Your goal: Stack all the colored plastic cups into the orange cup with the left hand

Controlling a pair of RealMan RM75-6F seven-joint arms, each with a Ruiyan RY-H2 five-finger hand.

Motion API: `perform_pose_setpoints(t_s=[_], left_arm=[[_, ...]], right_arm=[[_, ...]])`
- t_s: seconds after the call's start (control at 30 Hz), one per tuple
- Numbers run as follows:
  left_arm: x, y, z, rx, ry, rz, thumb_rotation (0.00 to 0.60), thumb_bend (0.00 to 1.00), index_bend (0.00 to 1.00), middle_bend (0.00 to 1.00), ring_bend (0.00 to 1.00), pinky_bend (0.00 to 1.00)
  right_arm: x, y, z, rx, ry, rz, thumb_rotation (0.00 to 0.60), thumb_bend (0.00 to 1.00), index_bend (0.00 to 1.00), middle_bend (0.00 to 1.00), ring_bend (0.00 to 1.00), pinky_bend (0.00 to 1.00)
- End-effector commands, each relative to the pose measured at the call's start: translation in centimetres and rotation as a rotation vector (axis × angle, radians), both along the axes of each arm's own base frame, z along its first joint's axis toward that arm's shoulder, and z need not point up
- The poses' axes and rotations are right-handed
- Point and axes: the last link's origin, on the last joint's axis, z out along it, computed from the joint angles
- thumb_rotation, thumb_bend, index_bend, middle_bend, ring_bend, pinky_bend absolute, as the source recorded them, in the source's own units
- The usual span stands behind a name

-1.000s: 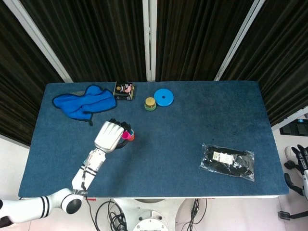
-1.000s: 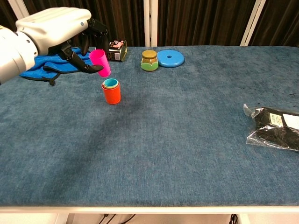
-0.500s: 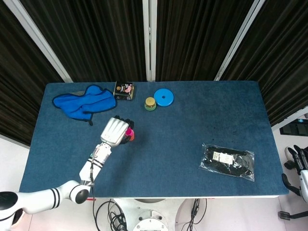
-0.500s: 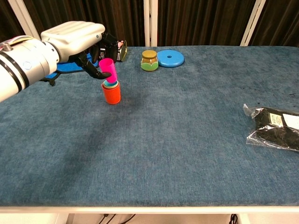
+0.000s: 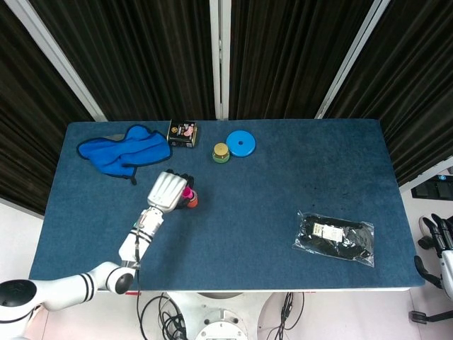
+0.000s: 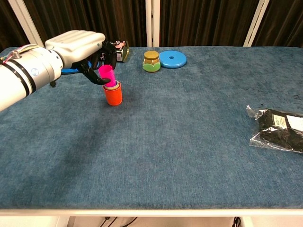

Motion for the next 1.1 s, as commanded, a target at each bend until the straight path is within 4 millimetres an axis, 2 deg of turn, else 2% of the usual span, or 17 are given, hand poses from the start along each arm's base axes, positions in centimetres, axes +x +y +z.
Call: perform_pose_setpoints(t_s=[0.03,0.13,0.2,0.33,0.43,0.53,0.67,0.8,0.93,1.1], left_arm=[[-0.2,0.0,-0.1,-0.007,0.008,0.002,0.600,0.31,0.47,0.48,0.52,0.44],[-0.3,-0.2,-0.2,-0.017,0.022,0.001,0.600,0.29,0.37,0.38,0.40,0.40],[-0.4,-0.4,0.0,-0.019,0.031,-0.007,0.600,0.27,0.24,0.28,0.28,0.33],[0.1,-0.8,1.0,0.006,0.005,-0.031,0.600,0.25,0.10,0.15,0.13,0.21],[0.4,-1.1,2.8,0.071,0.001,-0.059,0.600,0.24,0.07,0.12,0.09,0.15],[-0.6,-2.1,5.6,0.148,0.029,-0.056,0.600,0.23,0.07,0.12,0.09,0.14],[-4.4,-5.9,9.4,0.196,0.022,0.010,0.600,0.21,0.09,0.12,0.09,0.14],[-9.7,-10.9,12.4,0.182,-0.047,0.099,0.600,0.21,0.10,0.13,0.09,0.12],[-13.9,-14.8,13.8,0.153,-0.063,0.163,0.600,0.21,0.10,0.13,0.06,0.10],[-17.1,-18.3,14.3,0.164,-0.025,0.207,0.600,0.21,0.07,0.10,0.03,0.08]], right_arm=[[0.0,0.0,0.0,-0.001,-0.001,-0.001,0.600,0.33,0.00,0.00,0.00,0.00],[0.0,0.0,0.0,-0.001,0.000,0.000,0.600,0.33,0.00,0.00,0.00,0.00],[0.0,0.0,0.0,-0.003,0.001,0.000,0.600,0.33,0.00,0.00,0.00,0.00],[0.2,0.0,0.0,-0.004,0.004,0.004,0.600,0.33,0.00,0.00,0.00,0.00],[0.5,0.0,-0.1,0.003,0.010,0.013,0.600,0.33,0.00,0.00,0.00,0.00],[1.4,-0.1,-0.7,0.022,0.025,0.045,0.600,0.33,0.00,0.00,0.00,0.00],[2.9,0.1,-2.0,0.068,0.056,0.138,0.600,0.33,0.00,0.00,0.00,0.00],[3.7,0.0,-3.0,0.065,0.059,0.195,0.600,0.33,0.00,0.00,0.00,0.00],[4.1,-0.4,-3.5,0.039,0.081,0.218,0.600,0.33,0.00,0.00,0.00,0.00],[4.2,-0.6,-3.3,-0.006,0.088,0.229,0.600,0.33,0.00,0.00,0.00,0.00]])
